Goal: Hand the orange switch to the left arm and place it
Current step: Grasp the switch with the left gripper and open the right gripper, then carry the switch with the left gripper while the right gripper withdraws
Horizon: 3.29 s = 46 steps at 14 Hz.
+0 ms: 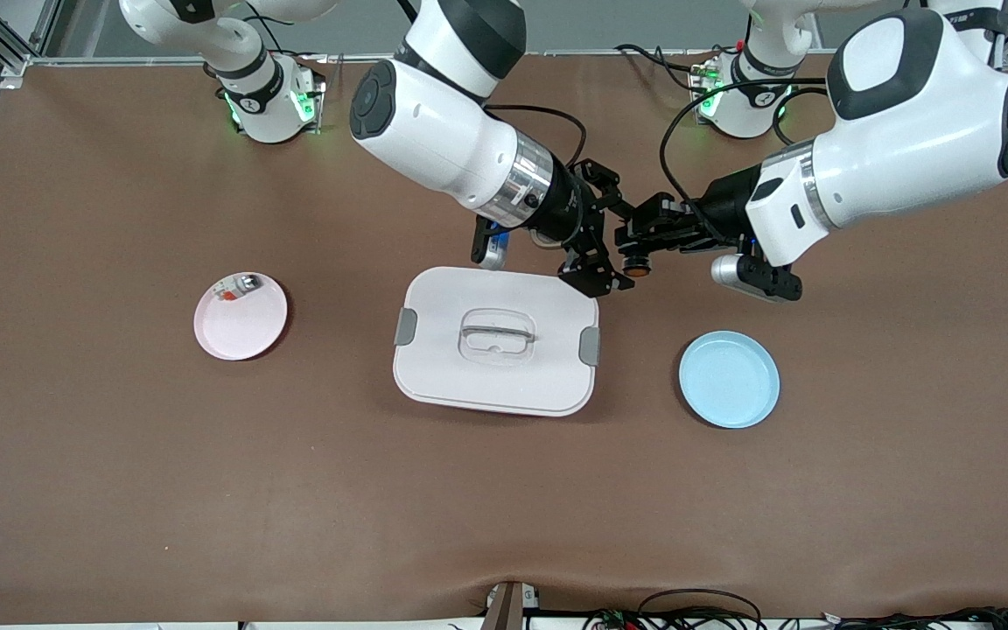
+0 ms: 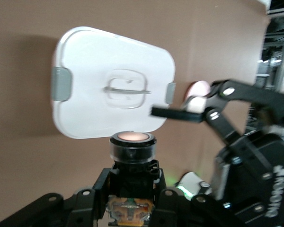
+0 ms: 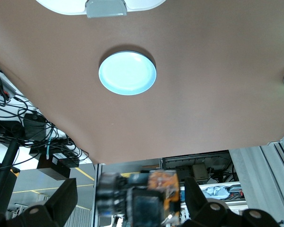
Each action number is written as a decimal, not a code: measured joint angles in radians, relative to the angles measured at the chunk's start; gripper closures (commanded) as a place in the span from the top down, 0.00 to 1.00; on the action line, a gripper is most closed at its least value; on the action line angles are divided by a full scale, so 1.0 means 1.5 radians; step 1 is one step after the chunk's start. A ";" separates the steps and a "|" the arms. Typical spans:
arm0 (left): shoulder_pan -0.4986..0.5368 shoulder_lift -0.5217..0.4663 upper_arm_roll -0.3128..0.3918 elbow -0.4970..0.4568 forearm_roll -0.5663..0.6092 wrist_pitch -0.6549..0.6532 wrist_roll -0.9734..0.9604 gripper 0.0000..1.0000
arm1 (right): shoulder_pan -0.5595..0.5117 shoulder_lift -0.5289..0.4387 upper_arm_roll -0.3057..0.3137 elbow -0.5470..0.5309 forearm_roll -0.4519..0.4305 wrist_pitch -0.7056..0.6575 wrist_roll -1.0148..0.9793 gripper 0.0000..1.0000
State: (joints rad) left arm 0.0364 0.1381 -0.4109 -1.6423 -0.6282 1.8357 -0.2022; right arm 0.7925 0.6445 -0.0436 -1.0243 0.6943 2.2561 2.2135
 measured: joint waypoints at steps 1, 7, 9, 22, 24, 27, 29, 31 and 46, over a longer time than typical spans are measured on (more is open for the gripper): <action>0.002 -0.003 0.000 0.000 0.025 -0.011 -0.001 0.00 | -0.001 0.000 -0.001 0.000 0.000 -0.002 -0.007 1.00; 0.069 -0.035 0.003 -0.011 0.159 -0.097 0.006 0.00 | -0.053 0.000 -0.005 0.016 0.000 -0.194 -0.141 1.00; 0.090 -0.053 0.004 -0.032 0.199 -0.098 0.006 0.00 | -0.077 0.000 -0.005 0.035 0.000 -0.286 -0.207 1.00; 0.164 -0.083 0.002 -0.077 0.314 -0.096 -0.415 0.00 | -0.118 -0.021 -0.011 0.056 -0.287 -0.646 -0.831 1.00; 0.165 -0.083 0.003 -0.084 0.316 -0.076 -0.481 0.00 | -0.135 -0.023 -0.012 0.057 -0.326 -0.685 -0.946 1.00; 0.166 -0.083 0.003 -0.125 0.320 -0.008 -0.604 0.00 | -0.203 -0.043 -0.016 0.060 -0.349 -0.756 -1.128 1.00; 0.165 -0.082 0.001 -0.180 0.328 0.062 -0.670 0.00 | -0.269 -0.064 -0.017 0.061 -0.381 -0.799 -1.270 1.00; 0.164 -0.081 0.000 -0.242 0.329 0.147 -0.724 0.00 | -0.322 -0.082 -0.017 0.061 -0.415 -0.833 -1.380 1.00; 0.150 0.058 -0.013 -0.391 0.600 0.451 -1.066 0.00 | -0.502 -0.100 -0.016 0.061 -0.436 -0.895 -1.493 1.00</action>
State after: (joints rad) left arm 0.2614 0.2253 -0.4308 -2.2295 0.2718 2.5122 -1.8006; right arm 0.0389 0.4946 -0.0680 -0.9327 0.0401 0.9143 -0.0254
